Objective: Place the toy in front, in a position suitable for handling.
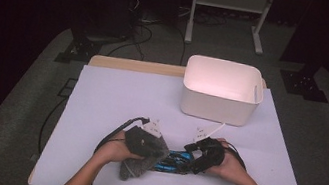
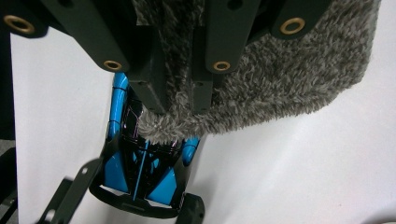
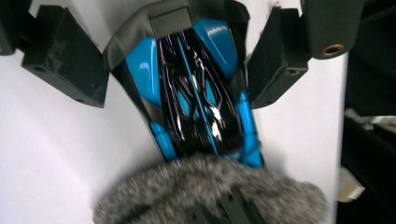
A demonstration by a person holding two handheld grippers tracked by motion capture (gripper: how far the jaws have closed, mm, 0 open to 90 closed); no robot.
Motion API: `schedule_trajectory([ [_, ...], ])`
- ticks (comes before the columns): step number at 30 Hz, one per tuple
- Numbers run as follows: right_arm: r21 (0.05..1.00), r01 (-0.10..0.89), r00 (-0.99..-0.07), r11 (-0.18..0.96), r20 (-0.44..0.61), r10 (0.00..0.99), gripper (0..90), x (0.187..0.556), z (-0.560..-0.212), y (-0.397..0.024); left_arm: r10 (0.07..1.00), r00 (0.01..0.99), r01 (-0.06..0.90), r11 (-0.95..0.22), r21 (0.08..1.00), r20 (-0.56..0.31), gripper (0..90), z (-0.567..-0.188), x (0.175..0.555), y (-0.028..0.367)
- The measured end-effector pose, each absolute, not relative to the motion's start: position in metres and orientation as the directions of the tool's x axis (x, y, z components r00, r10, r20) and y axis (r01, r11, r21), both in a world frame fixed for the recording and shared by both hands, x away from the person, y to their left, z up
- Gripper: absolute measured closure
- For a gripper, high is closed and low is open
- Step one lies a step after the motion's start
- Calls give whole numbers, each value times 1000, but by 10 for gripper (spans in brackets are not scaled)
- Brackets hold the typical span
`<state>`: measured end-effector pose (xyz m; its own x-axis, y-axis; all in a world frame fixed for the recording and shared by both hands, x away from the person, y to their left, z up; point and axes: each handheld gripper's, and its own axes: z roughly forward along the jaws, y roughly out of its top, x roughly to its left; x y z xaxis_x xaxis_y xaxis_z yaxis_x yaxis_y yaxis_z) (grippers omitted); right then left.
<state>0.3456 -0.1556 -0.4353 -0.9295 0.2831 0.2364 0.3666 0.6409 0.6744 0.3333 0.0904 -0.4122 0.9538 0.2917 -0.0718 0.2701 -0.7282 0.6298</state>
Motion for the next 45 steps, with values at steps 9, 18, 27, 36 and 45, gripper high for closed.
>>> schedule_trajectory([
  [9, 598, 393, -917, 699, 314, 246, 221, 369, -443, -153, 282, 958, 255, -729, 635, -61, 781, -410, 331, 92],
  [18, 619, 433, -899, 655, 352, 261, 269, 364, -448, -157, 306, 950, 262, -685, 680, -58, 780, -391, 334, 99],
  [27, 673, 371, -928, 639, 252, 274, 309, 346, -443, -159, 342, 930, 340, -653, 677, -138, 766, -391, 356, 95],
  [36, 706, 287, -951, 648, 126, 284, 310, 327, -438, -158, 308, 898, 440, -651, 619, -315, 715, -411, 366, 87],
  [45, 720, 208, -965, 662, 40, 260, 279, 313, -435, -160, 265, 916, 402, -635, 660, -302, 755, -402, 351, 91],
])
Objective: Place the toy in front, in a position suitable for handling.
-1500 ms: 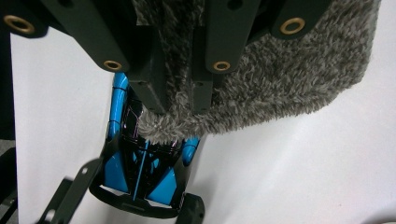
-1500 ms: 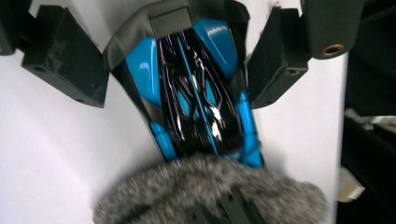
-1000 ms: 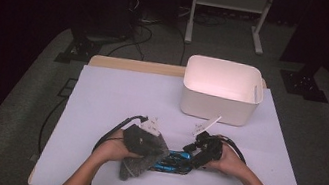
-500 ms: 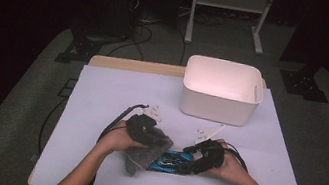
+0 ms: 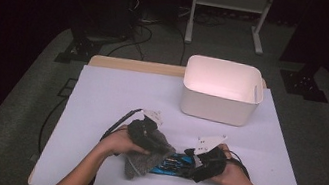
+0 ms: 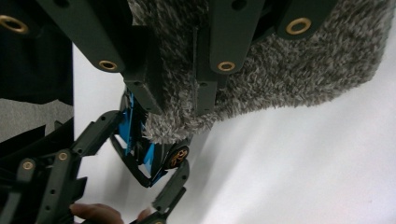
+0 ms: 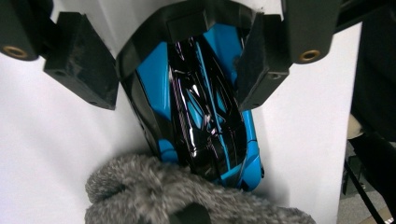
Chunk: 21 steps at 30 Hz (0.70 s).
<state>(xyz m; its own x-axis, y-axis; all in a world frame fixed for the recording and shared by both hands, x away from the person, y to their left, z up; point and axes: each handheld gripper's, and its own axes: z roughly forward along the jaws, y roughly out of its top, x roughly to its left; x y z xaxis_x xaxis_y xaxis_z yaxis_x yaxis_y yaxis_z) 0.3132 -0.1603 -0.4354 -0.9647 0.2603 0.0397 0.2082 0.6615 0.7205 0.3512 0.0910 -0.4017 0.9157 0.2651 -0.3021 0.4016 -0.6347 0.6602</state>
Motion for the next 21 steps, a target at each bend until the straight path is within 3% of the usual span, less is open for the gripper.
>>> schedule_trajectory([
  [9, 705, 184, -980, 685, 74, 186, 261, 302, -432, -154, 185, 956, 292, -659, 693, -227, 749, -387, 320, 91],
  [15, 691, 165, -983, 703, 58, 174, 383, 297, -435, -143, 170, 963, 268, -646, 715, -208, 734, -388, 310, 94],
  [21, 706, 161, -984, 690, 63, 166, 450, 295, -435, -148, 198, 974, 217, -709, 671, -106, 607, -380, 299, 84],
])
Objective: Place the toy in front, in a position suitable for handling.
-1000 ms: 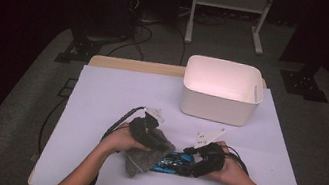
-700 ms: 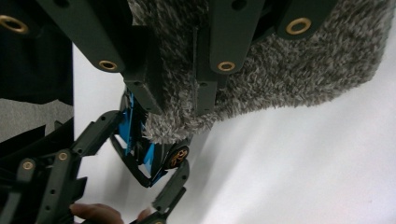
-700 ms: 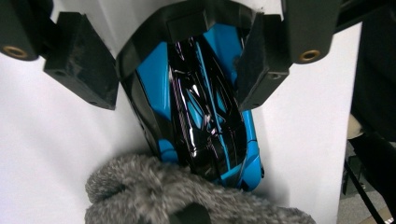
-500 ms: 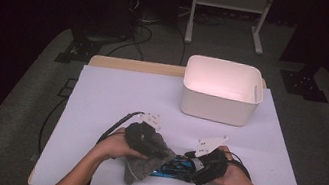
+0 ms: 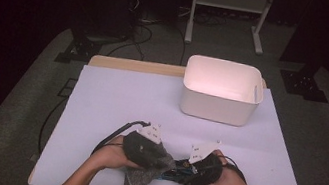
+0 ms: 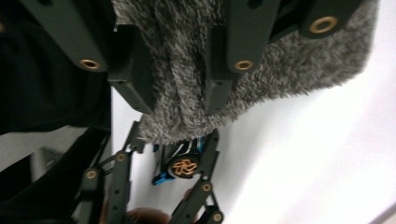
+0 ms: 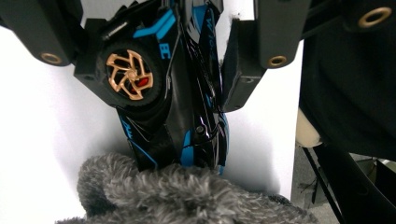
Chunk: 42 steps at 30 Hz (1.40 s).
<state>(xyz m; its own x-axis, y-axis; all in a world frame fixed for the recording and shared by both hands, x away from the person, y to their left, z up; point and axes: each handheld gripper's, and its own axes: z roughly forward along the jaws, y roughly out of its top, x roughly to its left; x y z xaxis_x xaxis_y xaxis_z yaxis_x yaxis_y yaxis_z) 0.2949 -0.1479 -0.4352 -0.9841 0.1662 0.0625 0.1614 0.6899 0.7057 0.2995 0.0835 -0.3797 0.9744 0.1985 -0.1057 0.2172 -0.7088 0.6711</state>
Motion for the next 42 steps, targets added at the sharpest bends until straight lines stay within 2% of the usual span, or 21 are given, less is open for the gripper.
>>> schedule_trajectory([
  [2, 701, 158, -985, 695, 58, 165, 456, 292, -434, -147, 213, 975, 200, -735, 647, -59, 539, -377, 296, 80],
  [5, 701, 146, -986, 698, 45, 161, 461, 289, -435, -147, 211, 976, 190, -744, 641, -44, 539, -377, 292, 78],
  [6, 701, 147, -986, 697, 48, 160, 467, 288, -435, -147, 201, 979, 181, -745, 642, -42, 557, -377, 292, 79],
  [10, 707, 148, -987, 692, 58, 152, 504, 285, -435, -150, 172, 982, 179, -727, 663, -77, 724, -378, 292, 85],
  [12, 705, 135, -989, 696, 52, 139, 523, 283, -435, -149, 161, 983, 176, -719, 673, -86, 771, -379, 292, 87],
  [19, 726, 105, -992, 680, 24, 127, 560, 286, -433, -148, 186, 977, 202, -683, 702, -100, 787, -375, 303, 91],
  [25, 731, 97, -988, 676, -13, 156, 560, 301, -432, -143, 163, 984, 171, -702, 691, -78, 786, -370, 314, 68],
  [28, 740, 127, -985, 661, 19, 169, 557, 304, -435, -145, 150, 988, 139, -755, 641, -39, 776, -377, 313, 54],
  [32, 744, 152, -981, 651, 35, 189, 553, 304, -437, -154, 168, 985, 152, -751, 642, -36, 719, -376, 312, 56],
  [34, 745, 150, -981, 650, 28, 194, 553, 302, -437, -156, 172, 985, 143, -761, 633, -15, 630, -374, 309, 55],
  [36, 747, 148, -980, 649, 25, 195, 554, 302, -437, -155, 187, 982, 145, -763, 630, 1, 590, -373, 306, 55],
  [38, 747, 149, -980, 648, 25, 197, 554, 301, -437, -155, 224, 975, 165, -764, 623, 17, 483, -373, 305, 55],
  [39, 747, 151, -980, 648, 26, 197, 554, 301, -437, -156, 230, 973, 170, -764, 622, 16, 460, -374, 306, 56],
  [42, 749, 149, -980, 645, 26, 195, 555, 301, -437, -156, 209, 978, 154, -758, 633, 12, 583, -374, 306, 60],
])
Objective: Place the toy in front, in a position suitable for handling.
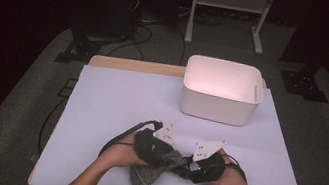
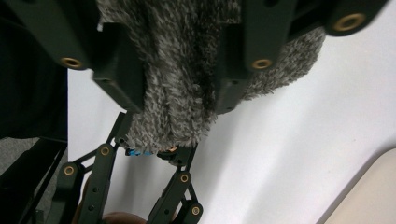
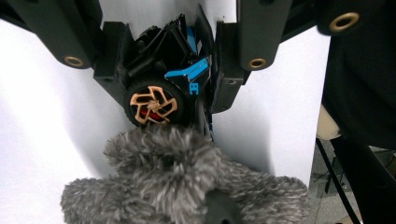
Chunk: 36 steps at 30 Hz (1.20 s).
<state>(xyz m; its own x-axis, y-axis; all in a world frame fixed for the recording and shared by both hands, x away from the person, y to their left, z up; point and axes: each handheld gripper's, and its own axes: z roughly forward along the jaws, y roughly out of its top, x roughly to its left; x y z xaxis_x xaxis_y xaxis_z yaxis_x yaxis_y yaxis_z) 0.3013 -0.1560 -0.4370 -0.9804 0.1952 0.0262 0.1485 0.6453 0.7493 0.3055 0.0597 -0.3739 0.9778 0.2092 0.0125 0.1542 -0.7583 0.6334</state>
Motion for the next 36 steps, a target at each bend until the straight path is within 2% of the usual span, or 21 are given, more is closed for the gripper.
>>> schedule_trajectory([
  [4, 748, 144, -981, 648, 22, 193, 557, 301, -437, -158, 170, 985, 121, -768, 629, 19, 727, -373, 305, 60],
  [7, 748, 147, -981, 647, 26, 193, 562, 301, -437, -159, 144, 989, 99, -777, 622, 22, 771, -371, 305, 58],
  [18, 749, 146, -980, 646, 21, 198, 561, 300, -437, -157, 54, 999, 37, -790, 611, 8, 779, -374, 306, 17],
  [22, 751, 150, -980, 643, 25, 199, 562, 300, -437, -157, 58, 998, 39, -793, 609, 11, 782, -373, 308, 28],
  [29, 751, 143, -980, 644, 19, 196, 561, 300, -437, -157, 151, 989, 123, -779, 615, -6, 782, -371, 313, 76],
  [32, 751, 145, -980, 644, 20, 197, 560, 301, -437, -157, 154, 988, 124, -781, 612, -4, 782, -371, 313, 78],
  [36, 751, 147, -980, 644, 21, 198, 559, 301, -437, -156, 118, 993, 96, -781, 617, -5, 781, -371, 311, 59],
])
